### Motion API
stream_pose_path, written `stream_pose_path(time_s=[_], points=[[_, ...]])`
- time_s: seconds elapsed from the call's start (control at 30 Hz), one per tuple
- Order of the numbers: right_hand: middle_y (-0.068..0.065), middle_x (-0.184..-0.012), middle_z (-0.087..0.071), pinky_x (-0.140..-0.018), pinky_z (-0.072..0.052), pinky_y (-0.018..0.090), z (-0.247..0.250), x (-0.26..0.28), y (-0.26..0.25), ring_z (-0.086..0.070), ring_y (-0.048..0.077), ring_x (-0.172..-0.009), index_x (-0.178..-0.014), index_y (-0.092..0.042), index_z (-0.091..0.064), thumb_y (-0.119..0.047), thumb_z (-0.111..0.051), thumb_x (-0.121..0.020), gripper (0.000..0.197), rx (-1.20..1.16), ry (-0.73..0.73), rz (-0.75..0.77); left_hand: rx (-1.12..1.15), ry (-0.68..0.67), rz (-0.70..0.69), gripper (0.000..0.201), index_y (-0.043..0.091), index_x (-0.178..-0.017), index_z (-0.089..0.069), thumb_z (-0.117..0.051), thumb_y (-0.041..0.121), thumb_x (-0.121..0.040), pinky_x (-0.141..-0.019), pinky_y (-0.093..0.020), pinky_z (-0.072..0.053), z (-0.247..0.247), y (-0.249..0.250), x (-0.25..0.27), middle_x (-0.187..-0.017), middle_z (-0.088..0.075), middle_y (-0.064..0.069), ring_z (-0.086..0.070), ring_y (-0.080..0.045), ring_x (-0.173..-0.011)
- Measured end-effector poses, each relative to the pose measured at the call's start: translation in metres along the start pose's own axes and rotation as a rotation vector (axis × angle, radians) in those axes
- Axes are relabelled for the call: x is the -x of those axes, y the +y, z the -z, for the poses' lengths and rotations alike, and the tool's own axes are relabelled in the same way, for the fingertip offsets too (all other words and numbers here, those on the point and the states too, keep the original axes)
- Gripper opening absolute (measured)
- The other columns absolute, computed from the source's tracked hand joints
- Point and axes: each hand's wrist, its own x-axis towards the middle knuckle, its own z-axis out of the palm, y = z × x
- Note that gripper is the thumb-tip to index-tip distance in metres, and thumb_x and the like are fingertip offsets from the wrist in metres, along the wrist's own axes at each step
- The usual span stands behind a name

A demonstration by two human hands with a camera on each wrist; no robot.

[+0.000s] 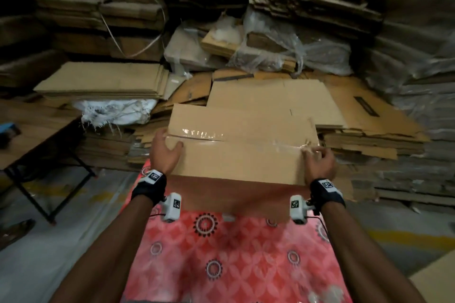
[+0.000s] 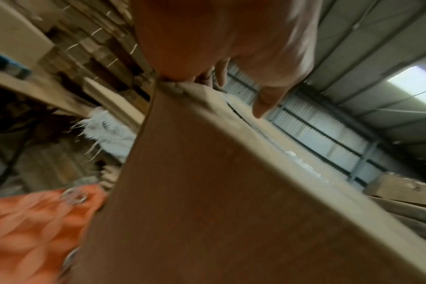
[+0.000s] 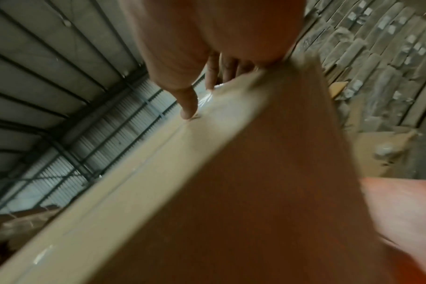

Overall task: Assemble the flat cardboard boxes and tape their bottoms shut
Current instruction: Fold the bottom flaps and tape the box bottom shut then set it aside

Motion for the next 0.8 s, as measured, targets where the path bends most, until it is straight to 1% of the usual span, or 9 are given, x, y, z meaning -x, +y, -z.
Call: stream_pose_path(time_s=[0.1,0.17,0.3,0.4,0.47,0.57,0.67,0.73,0.8], points=[[0.011,-0.108,-0.071,-0.086,-0.052,0.038,-0.002,-0.013,-0.015,-0.064,0.034,-0.101,-0.09,-0.025,-0.068,-0.042,-0.074,-0.077,0.022,0.087,0.004,-0.017,-0.15,-0.086,-0.027,0.042,0.023,-0.117,-0.067,-0.074,0.025,-0.076,-0.102,-0.041,-0.048,0.002,0.019,-0.018,-0.121,-0.068,-0.011,-0.06,-0.031,-0.117],[0.011,-0.109,-0.071,-0.084,-0.052,0.037,-0.001,-0.017,-0.023,-0.064,0.034,-0.1,-0.092,-0.026,-0.069,-0.038,-0.074,-0.077,0.021,0.132,-0.029,-0.011,-0.196,-0.15,-0.003,0.045,0.022,-0.115,-0.071,-0.071,0.03,-0.07,-0.103,-0.044,-0.049,0.003,0.024,-0.027,-0.121,-0.069,-0.014,-0.061,-0.034,-0.118],[0.014,-0.11,-0.072,-0.085,-0.057,0.039,0.004,-0.017,-0.032,-0.067,0.035,-0.099,-0.103,-0.025,-0.073,-0.038,-0.083,-0.069,0.039,0.203,-0.168,0.009,-0.269,-0.238,0.05,0.06,0.02,-0.121,-0.071,-0.069,0.038,-0.064,-0.1,-0.042,-0.053,0.0,0.014,-0.031,-0.121,-0.07,-0.015,-0.065,-0.034,-0.112],[0.013,-0.117,-0.072,-0.089,-0.058,0.043,0.004,-0.019,-0.027,-0.067,0.033,-0.103,-0.113,-0.022,-0.073,-0.044,-0.089,-0.06,0.059,0.249,-0.263,0.04,-0.292,-0.285,0.085,0.053,0.014,-0.126,-0.07,-0.08,0.025,-0.075,-0.098,-0.041,-0.054,-0.008,0.003,-0.021,-0.119,-0.072,-0.016,-0.068,-0.033,-0.109],[0.012,-0.119,-0.072,-0.091,-0.058,0.043,0.003,-0.019,-0.023,-0.068,0.031,-0.104,-0.118,-0.023,-0.072,-0.05,-0.089,-0.057,0.069,0.289,-0.311,0.044,-0.31,-0.289,0.093,0.051,0.011,-0.127,-0.07,-0.081,0.02,-0.078,-0.102,-0.04,-0.051,-0.013,-0.004,-0.016,-0.124,-0.07,-0.016,-0.065,-0.033,-0.114],[0.013,-0.125,-0.071,-0.095,-0.055,0.041,0.003,-0.022,-0.017,-0.065,0.034,-0.113,-0.123,-0.022,-0.071,-0.054,-0.089,-0.06,0.073,0.363,-0.345,0.061,-0.332,-0.308,0.103,0.051,0.012,-0.129,-0.069,-0.08,0.024,-0.081,-0.104,-0.037,-0.047,-0.015,-0.004,-0.015,-0.131,-0.067,-0.016,-0.061,-0.033,-0.122],[0.014,-0.127,-0.07,-0.097,-0.054,0.044,0.003,-0.028,-0.012,-0.065,0.035,-0.114,-0.127,-0.023,-0.069,-0.065,-0.084,-0.056,0.084,0.39,-0.391,0.102,-0.381,-0.324,0.099,0.051,0.013,-0.131,-0.069,-0.079,0.026,-0.083,-0.105,-0.035,-0.045,-0.015,0.002,-0.017,-0.133,-0.066,-0.016,-0.06,-0.033,-0.124],[0.016,-0.13,-0.066,-0.1,-0.053,0.049,-0.001,-0.032,-0.009,-0.062,0.038,-0.117,-0.128,-0.025,-0.067,-0.078,-0.075,-0.053,0.093,0.449,-0.414,0.154,-0.381,-0.349,0.113,0.054,0.015,-0.133,-0.067,-0.079,0.031,-0.083,-0.107,-0.035,-0.045,-0.014,0.004,-0.018,-0.136,-0.064,-0.016,-0.059,-0.033,-0.126],[0.019,-0.143,-0.054,-0.11,-0.04,0.059,-0.006,-0.029,-0.008,-0.049,0.042,-0.131,-0.134,-0.028,-0.06,-0.083,-0.064,-0.063,0.091,0.612,-0.42,0.194,-0.38,-0.369,0.119,0.061,0.02,-0.136,-0.065,-0.076,0.043,-0.081,-0.109,-0.038,-0.045,-0.013,0.001,-0.019,-0.14,-0.061,-0.015,-0.058,-0.033,-0.127]])
